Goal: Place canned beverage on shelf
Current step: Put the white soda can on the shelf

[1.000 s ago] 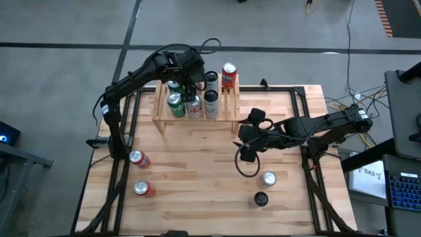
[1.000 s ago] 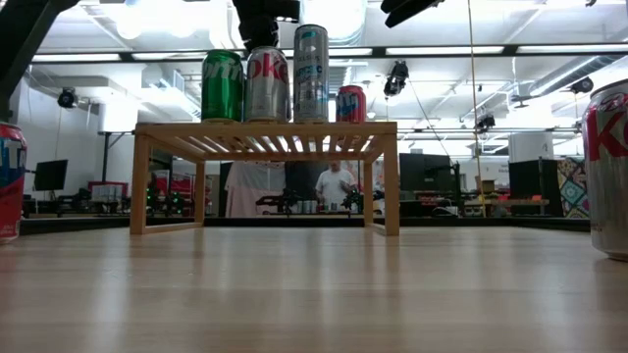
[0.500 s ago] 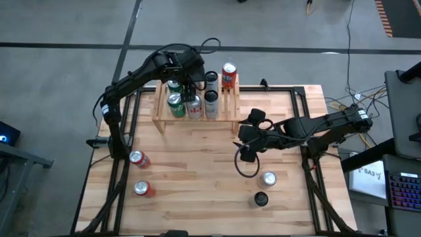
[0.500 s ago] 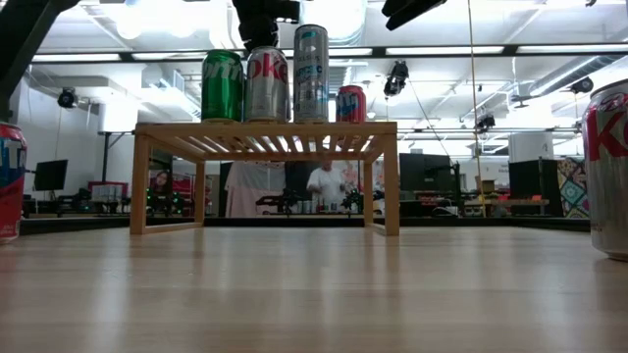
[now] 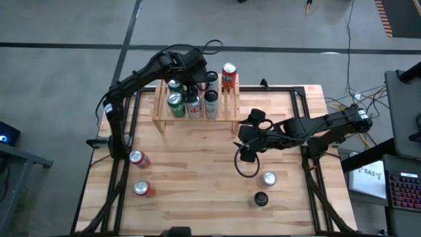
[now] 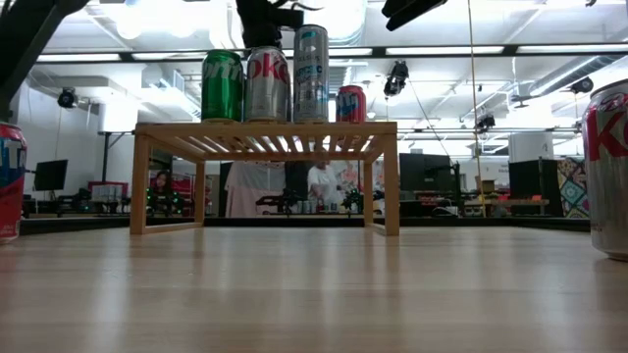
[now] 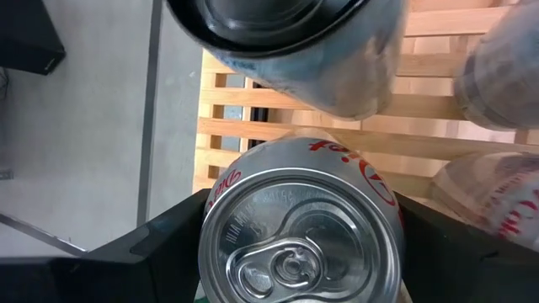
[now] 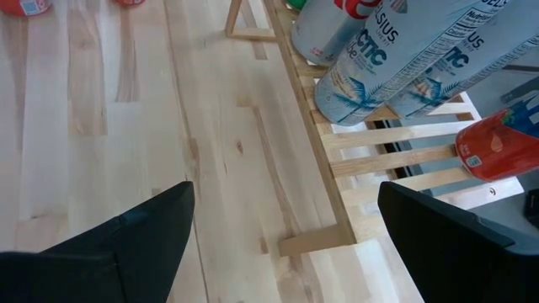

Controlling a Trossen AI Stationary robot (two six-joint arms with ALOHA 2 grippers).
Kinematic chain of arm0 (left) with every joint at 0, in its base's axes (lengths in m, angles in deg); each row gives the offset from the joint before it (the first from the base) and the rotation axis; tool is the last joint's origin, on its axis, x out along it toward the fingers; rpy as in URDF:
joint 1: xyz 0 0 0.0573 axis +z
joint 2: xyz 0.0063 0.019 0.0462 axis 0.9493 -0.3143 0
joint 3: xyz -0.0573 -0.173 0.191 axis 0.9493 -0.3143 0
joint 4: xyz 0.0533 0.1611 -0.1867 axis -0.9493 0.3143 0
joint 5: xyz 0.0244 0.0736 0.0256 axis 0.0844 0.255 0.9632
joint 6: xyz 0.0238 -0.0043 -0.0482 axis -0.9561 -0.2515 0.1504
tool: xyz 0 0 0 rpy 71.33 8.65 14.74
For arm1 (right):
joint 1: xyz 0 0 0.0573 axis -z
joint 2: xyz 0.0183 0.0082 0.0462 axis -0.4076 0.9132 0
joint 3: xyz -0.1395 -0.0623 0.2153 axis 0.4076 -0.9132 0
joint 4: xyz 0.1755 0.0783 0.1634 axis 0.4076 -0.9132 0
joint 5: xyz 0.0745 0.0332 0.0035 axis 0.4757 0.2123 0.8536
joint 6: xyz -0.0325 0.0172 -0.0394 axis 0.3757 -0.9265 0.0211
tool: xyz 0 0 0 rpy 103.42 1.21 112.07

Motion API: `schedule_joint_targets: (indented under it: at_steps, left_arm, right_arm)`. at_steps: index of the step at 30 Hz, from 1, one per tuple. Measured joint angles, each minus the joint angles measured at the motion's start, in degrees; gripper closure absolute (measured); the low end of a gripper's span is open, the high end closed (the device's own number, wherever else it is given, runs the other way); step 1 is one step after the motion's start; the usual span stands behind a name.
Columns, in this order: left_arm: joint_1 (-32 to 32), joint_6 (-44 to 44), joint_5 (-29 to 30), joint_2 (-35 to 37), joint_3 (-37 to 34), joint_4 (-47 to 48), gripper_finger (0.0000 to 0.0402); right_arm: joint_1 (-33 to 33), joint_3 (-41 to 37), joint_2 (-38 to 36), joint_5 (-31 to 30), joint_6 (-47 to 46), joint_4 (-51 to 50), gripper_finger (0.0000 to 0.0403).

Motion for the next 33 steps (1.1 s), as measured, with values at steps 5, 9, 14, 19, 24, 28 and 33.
schedule_joint_targets:
  at_steps: [5, 9, 14, 19, 24, 28, 33]
  left_arm:
    - [0.38, -0.04, -0.11, -0.99, 0.0, -0.04, 0.0109]
    - [0.47, -0.03, -0.13, -1.18, 0.0, -0.04, 0.0109]
    - [0.47, -0.02, -0.13, -1.19, 0.0, 0.0, 0.0109]
    - [0.47, -0.04, -0.11, -1.19, 0.0, 0.02, 0.0109]
    - [0.47, -0.04, -0.09, -1.24, 0.0, 0.04, 0.0109]
    - [0.47, -0.04, -0.04, -1.26, 0.02, 0.07, 0.0109]
    - [0.47, -0.06, 0.04, -1.28, 0.02, 0.09, 0.0109]
  right_arm:
    - [0.0, 0.0, 0.0, 0.0, -0.02, -0.01, 0.0039]
    - [0.0, -0.02, 0.0, 0.0, 0.04, -0.05, 0.0039]
    - [0.0, -0.02, 0.0, 0.0, 0.08, -0.05, 0.0039]
    - [0.0, -0.04, 0.0, 0.0, 0.09, -0.11, 0.0039]
    - [0.0, -0.04, 0.0, 0.0, 0.09, -0.14, 0.0039]
    - [0.0, -0.04, 0.0, 0.0, 0.09, -0.34, 0.0039]
    - [0.0, -0.07, 0.0, 0.0, -0.53, -1.15, 0.0039]
